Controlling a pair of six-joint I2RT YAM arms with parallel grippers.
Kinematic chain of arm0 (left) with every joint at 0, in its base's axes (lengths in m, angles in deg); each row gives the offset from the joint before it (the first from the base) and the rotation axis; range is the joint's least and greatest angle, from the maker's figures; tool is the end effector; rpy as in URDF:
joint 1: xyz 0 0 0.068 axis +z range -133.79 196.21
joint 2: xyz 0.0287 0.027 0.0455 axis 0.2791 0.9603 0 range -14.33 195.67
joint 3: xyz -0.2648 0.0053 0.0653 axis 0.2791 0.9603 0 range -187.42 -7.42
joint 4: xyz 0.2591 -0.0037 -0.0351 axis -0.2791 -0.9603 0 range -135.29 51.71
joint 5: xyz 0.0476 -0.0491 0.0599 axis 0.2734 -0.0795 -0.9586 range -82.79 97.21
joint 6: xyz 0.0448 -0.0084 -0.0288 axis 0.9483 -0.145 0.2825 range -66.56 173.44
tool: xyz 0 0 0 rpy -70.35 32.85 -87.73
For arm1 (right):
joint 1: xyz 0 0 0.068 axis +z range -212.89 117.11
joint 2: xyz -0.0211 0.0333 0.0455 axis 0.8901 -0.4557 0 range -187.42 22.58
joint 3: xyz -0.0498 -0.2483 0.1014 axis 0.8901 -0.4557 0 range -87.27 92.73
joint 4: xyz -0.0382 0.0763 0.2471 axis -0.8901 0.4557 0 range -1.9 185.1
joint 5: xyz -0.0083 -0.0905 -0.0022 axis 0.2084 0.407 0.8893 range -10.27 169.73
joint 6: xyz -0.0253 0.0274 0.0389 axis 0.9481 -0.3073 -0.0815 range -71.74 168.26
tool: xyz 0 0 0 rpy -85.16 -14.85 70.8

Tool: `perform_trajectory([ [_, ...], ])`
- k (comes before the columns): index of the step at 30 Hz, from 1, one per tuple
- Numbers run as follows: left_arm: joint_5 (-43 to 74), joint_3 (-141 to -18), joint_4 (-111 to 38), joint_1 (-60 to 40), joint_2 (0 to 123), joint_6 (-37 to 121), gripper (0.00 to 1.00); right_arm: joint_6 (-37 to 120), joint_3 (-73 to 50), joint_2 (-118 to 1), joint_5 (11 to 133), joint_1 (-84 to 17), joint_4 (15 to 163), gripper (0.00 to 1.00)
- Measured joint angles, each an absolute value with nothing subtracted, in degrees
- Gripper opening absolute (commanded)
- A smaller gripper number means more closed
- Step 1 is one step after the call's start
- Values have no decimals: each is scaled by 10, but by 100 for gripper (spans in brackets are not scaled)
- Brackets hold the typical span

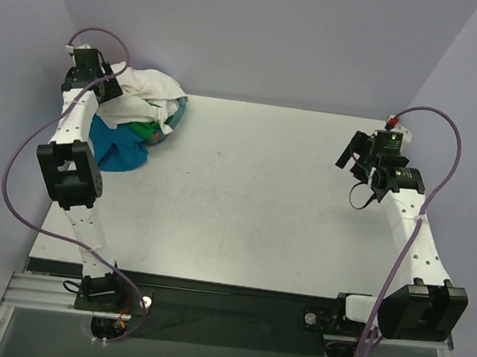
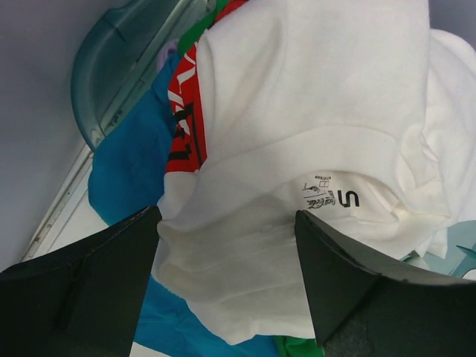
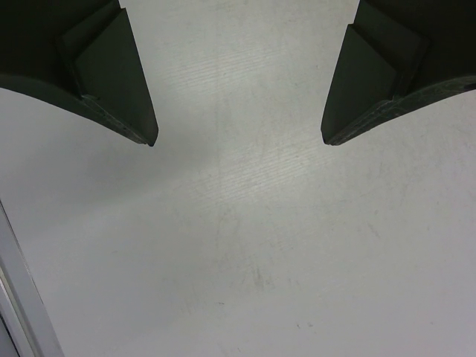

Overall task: Fold and stack the t-shirts
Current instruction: Grab crumpled tshirt from the corner of the board with the left arm

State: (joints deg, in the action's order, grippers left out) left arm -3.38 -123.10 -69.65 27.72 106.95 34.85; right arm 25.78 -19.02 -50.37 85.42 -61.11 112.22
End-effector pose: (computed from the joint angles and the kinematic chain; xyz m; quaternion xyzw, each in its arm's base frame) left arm 0.4826 0.1050 0.3094 -0.2711 0.8497 0.0550 0.4489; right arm 0.2876 0.0054 0.3529 0.1793 0.8412 0.0650 0.5059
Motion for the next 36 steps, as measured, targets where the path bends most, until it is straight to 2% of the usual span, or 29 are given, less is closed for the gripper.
perform_trajectory([
  [4, -24, -1231, -697, 277, 1082, 338, 61, 258, -190, -504, 852, -611, 1121, 100],
  [5, -21, -1231, -697, 277, 1083, 337, 53, 258, -190, -504, 852, -611, 1120, 100],
  [6, -20, -1231, -697, 277, 1083, 335, 37, 258, -190, -504, 852, -612, 1119, 100],
  [8, -18, -1231, -694, 277, 1083, 334, 20, 258, -190, -504, 850, -613, 1119, 100],
  [9, -16, -1231, -694, 277, 1083, 334, 7, 258, -190, -504, 850, -614, 1119, 99],
  [11, -15, -1231, -694, 277, 1083, 335, 0, 258, -190, -504, 848, -614, 1119, 100],
  [18, -10, -1231, -702, 277, 1073, 338, 0, 258, -178, -508, 842, -614, 1119, 99],
  [21, -4, -1231, -714, 277, 1052, 341, 4, 260, -172, -514, 842, -614, 1116, 99],
  [24, 9, -1231, -722, 277, 1019, 344, 4, 264, -167, -517, 841, -614, 1116, 99],
  [26, 20, -1231, -725, 276, 993, 346, 0, 266, -164, -518, 839, -614, 1115, 99],
  [28, 32, -1235, -729, 273, 970, 348, 0, 269, -163, -518, 837, -614, 1115, 99],
  [36, 116, -1346, -749, 225, 948, 378, 0, 275, -149, -520, 830, -614, 1115, 99],
])
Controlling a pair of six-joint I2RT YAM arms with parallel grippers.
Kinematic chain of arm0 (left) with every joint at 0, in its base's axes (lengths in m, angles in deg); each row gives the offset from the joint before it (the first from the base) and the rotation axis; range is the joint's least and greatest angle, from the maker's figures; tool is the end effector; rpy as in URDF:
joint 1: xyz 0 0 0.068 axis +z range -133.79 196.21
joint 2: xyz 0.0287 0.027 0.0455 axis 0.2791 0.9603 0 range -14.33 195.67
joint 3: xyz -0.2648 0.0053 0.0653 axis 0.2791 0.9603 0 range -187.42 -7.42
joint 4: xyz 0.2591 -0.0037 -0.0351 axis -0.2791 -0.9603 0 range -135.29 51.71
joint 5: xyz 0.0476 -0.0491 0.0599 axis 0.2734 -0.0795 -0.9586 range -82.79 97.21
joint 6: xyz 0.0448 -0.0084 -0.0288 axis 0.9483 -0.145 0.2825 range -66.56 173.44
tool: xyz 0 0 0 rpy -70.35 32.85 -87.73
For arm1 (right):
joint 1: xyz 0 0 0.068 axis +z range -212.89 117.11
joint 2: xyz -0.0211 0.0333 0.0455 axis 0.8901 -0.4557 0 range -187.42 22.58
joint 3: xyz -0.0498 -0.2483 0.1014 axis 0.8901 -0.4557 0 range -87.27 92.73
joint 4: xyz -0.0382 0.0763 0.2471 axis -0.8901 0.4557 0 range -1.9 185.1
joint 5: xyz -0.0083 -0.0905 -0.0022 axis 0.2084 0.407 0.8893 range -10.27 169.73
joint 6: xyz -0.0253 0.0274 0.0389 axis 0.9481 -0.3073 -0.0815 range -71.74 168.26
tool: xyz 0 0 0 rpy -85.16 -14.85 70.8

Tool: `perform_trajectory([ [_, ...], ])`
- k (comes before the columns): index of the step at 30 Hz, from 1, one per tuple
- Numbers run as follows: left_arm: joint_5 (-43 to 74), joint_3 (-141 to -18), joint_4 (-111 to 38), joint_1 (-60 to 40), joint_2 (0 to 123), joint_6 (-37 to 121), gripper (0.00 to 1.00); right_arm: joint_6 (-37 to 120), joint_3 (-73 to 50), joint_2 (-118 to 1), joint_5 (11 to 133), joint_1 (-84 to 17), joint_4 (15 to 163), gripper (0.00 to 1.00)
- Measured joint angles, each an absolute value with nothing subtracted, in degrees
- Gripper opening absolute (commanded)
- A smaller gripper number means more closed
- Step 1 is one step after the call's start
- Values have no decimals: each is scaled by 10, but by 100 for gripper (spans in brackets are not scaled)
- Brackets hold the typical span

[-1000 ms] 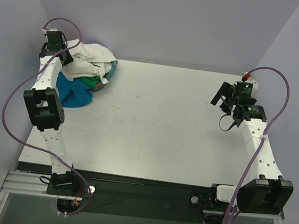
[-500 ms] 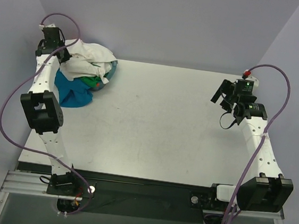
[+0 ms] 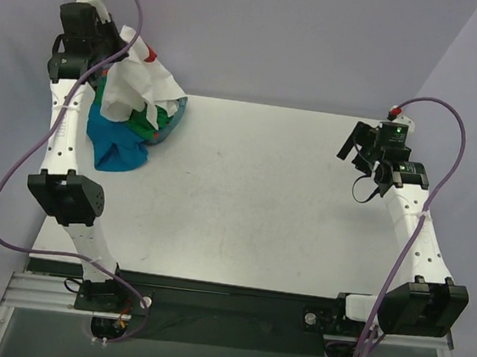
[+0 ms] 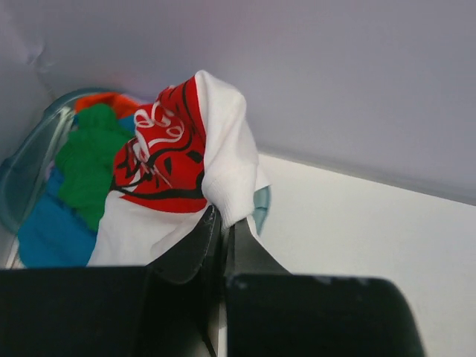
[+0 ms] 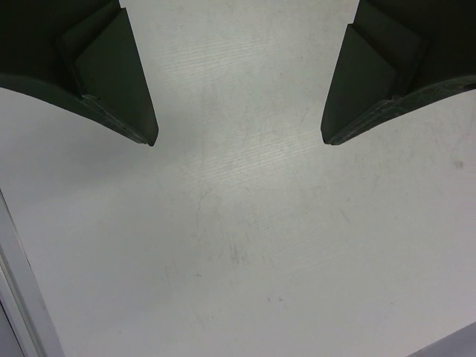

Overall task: Fold and stack the t-shirts
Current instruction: Grab crumpled tshirt from the corner of the board with the left arm, then move the tshirt to the center of the board

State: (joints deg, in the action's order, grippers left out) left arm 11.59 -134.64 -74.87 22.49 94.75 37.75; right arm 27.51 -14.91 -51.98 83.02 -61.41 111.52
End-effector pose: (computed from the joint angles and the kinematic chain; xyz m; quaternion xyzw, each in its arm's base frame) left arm 0.4221 0.0437 0.4616 -0.1325 0.8001 -0.0788 0.5798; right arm 0.2956 0.0056 0.3712 0.1567 0.8314 0.0788 0.5272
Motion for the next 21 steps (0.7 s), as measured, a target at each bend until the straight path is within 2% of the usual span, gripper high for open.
perform_trajectory([
  [6, 211, -1454, -721, 146, 954, 359, 0, 274, -141, -520, 824, -614, 1115, 99],
  [13, 332, -1477, -548, 72, 984, 225, 0, 264, -141, -520, 822, -614, 1115, 99],
  [21, 402, -1524, -338, 24, 1054, 32, 0, 251, -141, -520, 822, -614, 1115, 98],
])
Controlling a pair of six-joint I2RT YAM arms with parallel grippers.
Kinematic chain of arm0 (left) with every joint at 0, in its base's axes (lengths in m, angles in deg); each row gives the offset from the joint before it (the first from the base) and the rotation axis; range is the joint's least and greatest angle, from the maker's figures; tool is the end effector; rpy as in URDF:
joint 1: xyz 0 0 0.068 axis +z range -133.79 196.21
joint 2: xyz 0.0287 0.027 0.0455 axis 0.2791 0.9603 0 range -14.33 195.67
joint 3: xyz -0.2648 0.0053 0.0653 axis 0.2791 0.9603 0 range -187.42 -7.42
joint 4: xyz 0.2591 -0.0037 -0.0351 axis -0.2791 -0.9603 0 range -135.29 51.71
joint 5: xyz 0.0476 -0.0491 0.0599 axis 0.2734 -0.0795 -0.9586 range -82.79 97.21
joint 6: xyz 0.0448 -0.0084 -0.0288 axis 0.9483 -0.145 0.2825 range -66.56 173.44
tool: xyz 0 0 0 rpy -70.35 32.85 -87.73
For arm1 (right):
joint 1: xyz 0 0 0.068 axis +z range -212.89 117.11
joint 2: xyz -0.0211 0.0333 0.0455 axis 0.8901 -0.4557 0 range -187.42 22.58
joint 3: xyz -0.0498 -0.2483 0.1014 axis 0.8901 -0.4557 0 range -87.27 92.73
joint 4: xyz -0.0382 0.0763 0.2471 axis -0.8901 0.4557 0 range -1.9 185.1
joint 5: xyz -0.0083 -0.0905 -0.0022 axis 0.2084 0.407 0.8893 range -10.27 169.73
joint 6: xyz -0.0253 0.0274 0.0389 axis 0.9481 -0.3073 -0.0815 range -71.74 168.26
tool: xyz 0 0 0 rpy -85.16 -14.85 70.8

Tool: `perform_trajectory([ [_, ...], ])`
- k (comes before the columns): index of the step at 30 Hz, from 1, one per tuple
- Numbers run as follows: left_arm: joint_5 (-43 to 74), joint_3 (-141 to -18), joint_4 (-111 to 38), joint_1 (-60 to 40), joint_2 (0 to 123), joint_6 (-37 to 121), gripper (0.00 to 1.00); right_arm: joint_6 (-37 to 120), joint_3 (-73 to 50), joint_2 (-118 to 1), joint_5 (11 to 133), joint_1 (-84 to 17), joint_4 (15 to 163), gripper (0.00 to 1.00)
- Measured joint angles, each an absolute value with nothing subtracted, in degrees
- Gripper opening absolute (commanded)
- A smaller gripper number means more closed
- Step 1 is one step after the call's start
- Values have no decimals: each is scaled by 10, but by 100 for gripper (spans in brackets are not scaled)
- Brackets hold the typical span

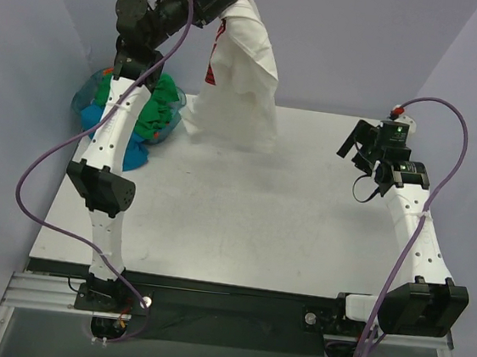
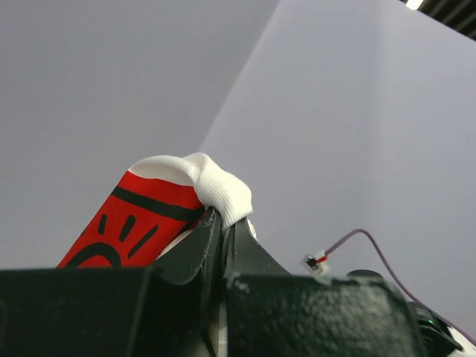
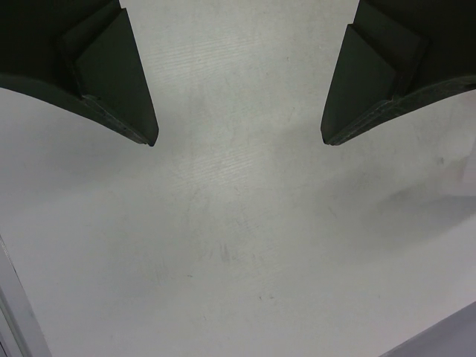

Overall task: Fold and stack the t-shirts
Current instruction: Move the tshirt to the center of the board

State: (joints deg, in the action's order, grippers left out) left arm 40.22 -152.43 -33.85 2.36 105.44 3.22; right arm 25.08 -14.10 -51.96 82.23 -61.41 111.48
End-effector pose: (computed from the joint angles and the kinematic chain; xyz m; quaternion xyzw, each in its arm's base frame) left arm 0.4200 -0.1235 0.5528 0.0831 0.5343 -0.5607 0.6271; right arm 0.2955 0.0061 0.3762 0.1701 0.8247 0.0971 0.5305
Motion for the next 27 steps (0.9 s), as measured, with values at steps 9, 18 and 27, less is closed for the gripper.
perform_trajectory([
  [9, 437, -1227, -224, 36, 978, -38, 45, 238, -172, -519, 816, -614, 1110, 95],
  [18, 256, -880, -500, 113, 936, 139, 64, 233, -270, -516, 807, -581, 1105, 94],
  [27, 225, -862, -587, 28, 899, 259, 64, 228, -282, -574, 778, -526, 1099, 89],
])
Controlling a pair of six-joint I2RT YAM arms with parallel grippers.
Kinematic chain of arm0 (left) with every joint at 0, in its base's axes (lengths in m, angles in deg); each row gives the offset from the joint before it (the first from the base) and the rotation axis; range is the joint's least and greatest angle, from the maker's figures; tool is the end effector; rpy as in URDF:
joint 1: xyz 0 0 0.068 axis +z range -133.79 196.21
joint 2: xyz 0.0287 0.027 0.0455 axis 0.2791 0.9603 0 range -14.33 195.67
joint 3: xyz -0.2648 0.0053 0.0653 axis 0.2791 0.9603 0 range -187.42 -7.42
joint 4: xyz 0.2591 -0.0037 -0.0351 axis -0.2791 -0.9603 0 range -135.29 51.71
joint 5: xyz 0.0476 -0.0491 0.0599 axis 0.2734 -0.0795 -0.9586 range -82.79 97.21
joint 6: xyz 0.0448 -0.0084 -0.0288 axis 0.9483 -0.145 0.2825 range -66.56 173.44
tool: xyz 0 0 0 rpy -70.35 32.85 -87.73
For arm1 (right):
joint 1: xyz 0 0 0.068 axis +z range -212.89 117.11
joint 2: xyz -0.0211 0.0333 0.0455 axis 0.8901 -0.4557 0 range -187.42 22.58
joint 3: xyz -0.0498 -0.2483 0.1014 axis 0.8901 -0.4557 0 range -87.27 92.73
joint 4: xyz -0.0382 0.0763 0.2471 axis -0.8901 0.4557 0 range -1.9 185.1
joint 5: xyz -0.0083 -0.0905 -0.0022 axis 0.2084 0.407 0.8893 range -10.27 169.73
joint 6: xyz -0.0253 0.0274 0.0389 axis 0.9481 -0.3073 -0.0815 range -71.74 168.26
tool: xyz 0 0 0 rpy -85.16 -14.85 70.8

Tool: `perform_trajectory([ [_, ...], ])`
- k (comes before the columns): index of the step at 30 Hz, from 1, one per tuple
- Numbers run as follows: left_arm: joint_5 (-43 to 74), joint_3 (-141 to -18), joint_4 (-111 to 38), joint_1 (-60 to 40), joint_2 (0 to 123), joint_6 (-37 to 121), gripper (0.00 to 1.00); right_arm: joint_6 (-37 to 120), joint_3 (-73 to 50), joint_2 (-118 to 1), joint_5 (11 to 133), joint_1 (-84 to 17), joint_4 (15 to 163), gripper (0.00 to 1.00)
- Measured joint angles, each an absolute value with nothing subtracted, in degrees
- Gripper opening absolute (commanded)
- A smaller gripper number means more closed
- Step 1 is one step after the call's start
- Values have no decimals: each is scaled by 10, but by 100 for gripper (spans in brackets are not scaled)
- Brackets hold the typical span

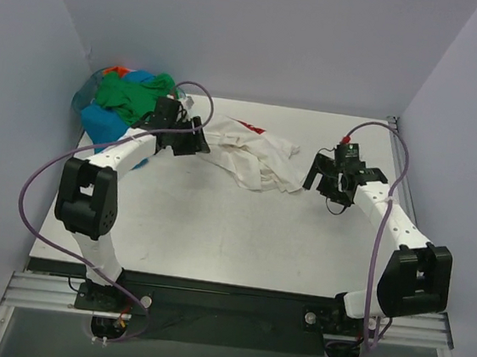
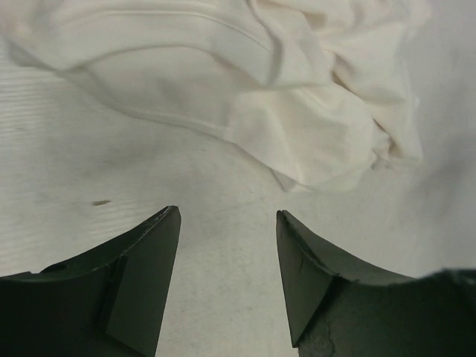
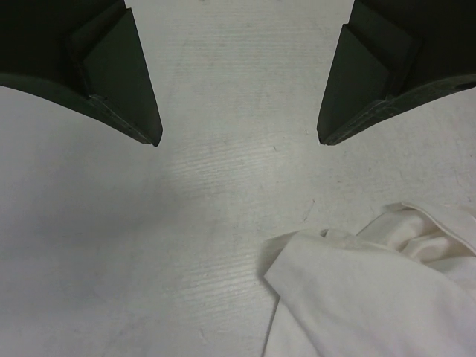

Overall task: Fold and stack the t-shirts
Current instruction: Move the tshirt to the center of the board, then flatten out the tshirt

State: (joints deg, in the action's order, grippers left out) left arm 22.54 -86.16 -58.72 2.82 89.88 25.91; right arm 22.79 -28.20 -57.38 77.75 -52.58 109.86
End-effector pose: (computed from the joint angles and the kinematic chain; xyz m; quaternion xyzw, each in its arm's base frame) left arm 0.3939 -0.1034 0.2404 -0.0633 0.9177 -0.2459 0.3054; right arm 0.2998 0.0558 0.2679 0.1139 0.9086 0.1384 0.3772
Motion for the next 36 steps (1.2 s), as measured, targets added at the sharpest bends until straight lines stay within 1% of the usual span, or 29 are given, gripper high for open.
perform_trajectory([
  [6, 285, -856, -587, -70, 908, 279, 65, 217, -274, -650, 742, -519, 1084, 86],
  [11, 319, -862, -592, -119, 963, 282, 65, 206, -248, -694, 715, -520, 1070, 84],
  [17, 322, -876, -602, -117, 1029, 280, 65, 202, -214, -742, 697, -519, 1046, 82],
  [27, 328, -918, -569, -113, 1060, 252, 65, 202, -159, -823, 687, -519, 1026, 80],
  [30, 330, -921, -560, -110, 1072, 242, 63, 204, -143, -850, 683, -515, 1021, 79],
  [34, 325, -924, -552, -104, 1076, 234, 58, 211, -126, -878, 673, -511, 1019, 77],
  [35, 325, -925, -551, -103, 1078, 232, 57, 213, -126, -882, 670, -511, 1019, 75],
  [36, 323, -927, -550, -102, 1080, 230, 56, 214, -125, -885, 666, -510, 1019, 72],
])
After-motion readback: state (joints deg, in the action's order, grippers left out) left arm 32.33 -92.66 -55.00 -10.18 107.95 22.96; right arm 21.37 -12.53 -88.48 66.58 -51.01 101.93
